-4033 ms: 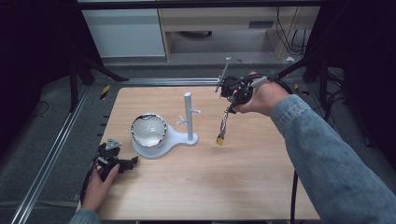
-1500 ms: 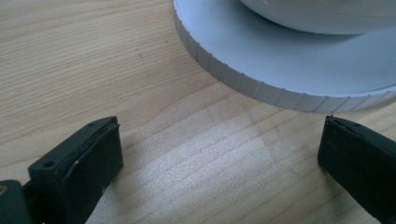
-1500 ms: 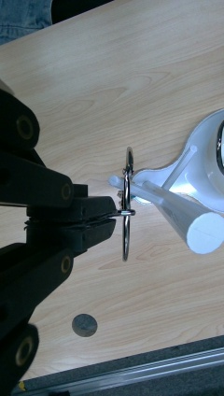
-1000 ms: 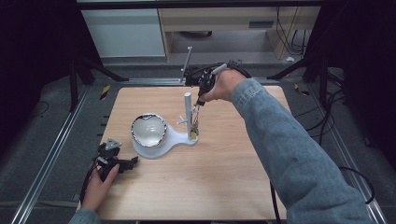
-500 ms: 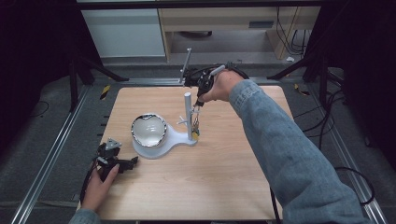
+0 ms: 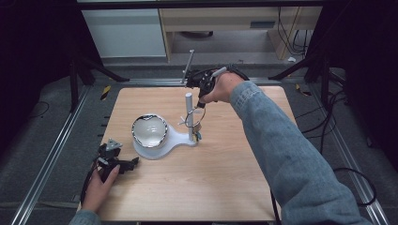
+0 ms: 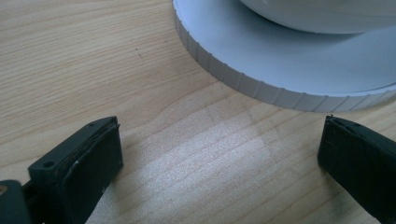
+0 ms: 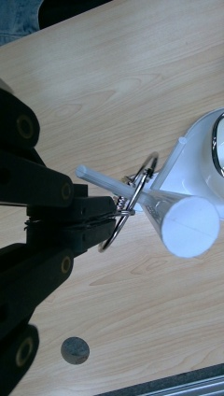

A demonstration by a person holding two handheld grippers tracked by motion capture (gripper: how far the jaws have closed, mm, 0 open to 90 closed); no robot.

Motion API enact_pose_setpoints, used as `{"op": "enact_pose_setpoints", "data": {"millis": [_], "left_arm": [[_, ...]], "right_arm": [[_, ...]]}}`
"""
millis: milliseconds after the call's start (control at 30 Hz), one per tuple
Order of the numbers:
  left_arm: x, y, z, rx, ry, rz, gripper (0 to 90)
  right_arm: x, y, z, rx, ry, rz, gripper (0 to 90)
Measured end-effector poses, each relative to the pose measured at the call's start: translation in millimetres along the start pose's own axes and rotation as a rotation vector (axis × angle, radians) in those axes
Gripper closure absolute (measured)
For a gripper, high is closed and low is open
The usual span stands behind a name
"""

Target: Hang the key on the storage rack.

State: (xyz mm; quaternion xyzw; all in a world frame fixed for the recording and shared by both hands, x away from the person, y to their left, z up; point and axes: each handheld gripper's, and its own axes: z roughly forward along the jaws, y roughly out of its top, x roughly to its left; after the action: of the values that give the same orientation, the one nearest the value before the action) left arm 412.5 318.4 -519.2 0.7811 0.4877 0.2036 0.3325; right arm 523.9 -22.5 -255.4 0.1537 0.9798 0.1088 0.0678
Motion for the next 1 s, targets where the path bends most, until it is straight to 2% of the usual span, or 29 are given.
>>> {"op": "enact_pose_setpoints", "data": {"millis": [100, 133, 400, 533, 567, 600, 667, 700, 733, 833, 900, 933, 1000], "left_arm": [[0.0, 0.0, 0.0, 0.000, 0.000, 0.000, 0.0], [0.0, 0.0, 0.0, 0.000, -0.001, 0.000, 0.0], [0.1, -0.1, 0.1, -0.002, -0.001, 0.000, 0.0], [0.0, -0.1, 0.1, -0.002, -0.001, 0.000, 0.0], [0.0, -0.1, 0.1, -0.002, -0.001, 0.000, 0.0], [0.0, -0.1, 0.1, -0.002, -0.001, 0.001, 0.0], [0.0, -0.1, 0.1, -0.002, -0.001, 0.001, 0.0], [0.0, -0.1, 0.1, -0.002, -0.001, 0.001, 0.0], [0.0, -0.1, 0.1, -0.002, -0.001, 0.001, 0.0], [0.0, -0.1, 0.1, -0.002, -0.001, 0.001, 0.0], [0.0, -0.1, 0.0, -0.001, -0.001, 0.001, 0.0], [0.2, -0.1, 0.0, -0.001, 0.000, 0.003, 0.0], [0.2, -0.1, 0.0, -0.001, -0.001, 0.003, 0.0]], "right_arm": [[-0.8, -0.5, 0.3, -0.012, 0.001, 0.009, 85.4], [-1.2, -1.1, -0.6, -0.017, -0.007, 0.013, 80.2], [-4.3, -12.4, -8.5, -0.053, -0.038, 0.044, 75.8], [-7.5, -26.2, -11.9, -0.082, -0.072, 0.069, 63.7], [-7.5, -26.2, -11.9, -0.082, -0.072, 0.069, 63.7], [-9.0, -33.4, -11.3, -0.100, -0.093, 0.089, 58.2], [-10.2, -39.1, -9.9, -0.121, -0.106, 0.099, 51.5], [-10.2, -39.1, -9.9, -0.121, -0.106, 0.099, 51.5], [-11.4, -45.9, -6.7, -0.150, -0.122, 0.112, 46.8], [-11.8, -55.2, 1.9, -0.175, -0.142, 0.139, 36.5], [-11.9, -58.1, 5.2, -0.181, -0.153, 0.148, 34.4], [-12.6, -64.0, 12.7, -0.201, -0.163, 0.171, 26.8], [-13.4, -68.8, 18.4, -0.220, -0.180, 0.186, 21.0]]}}
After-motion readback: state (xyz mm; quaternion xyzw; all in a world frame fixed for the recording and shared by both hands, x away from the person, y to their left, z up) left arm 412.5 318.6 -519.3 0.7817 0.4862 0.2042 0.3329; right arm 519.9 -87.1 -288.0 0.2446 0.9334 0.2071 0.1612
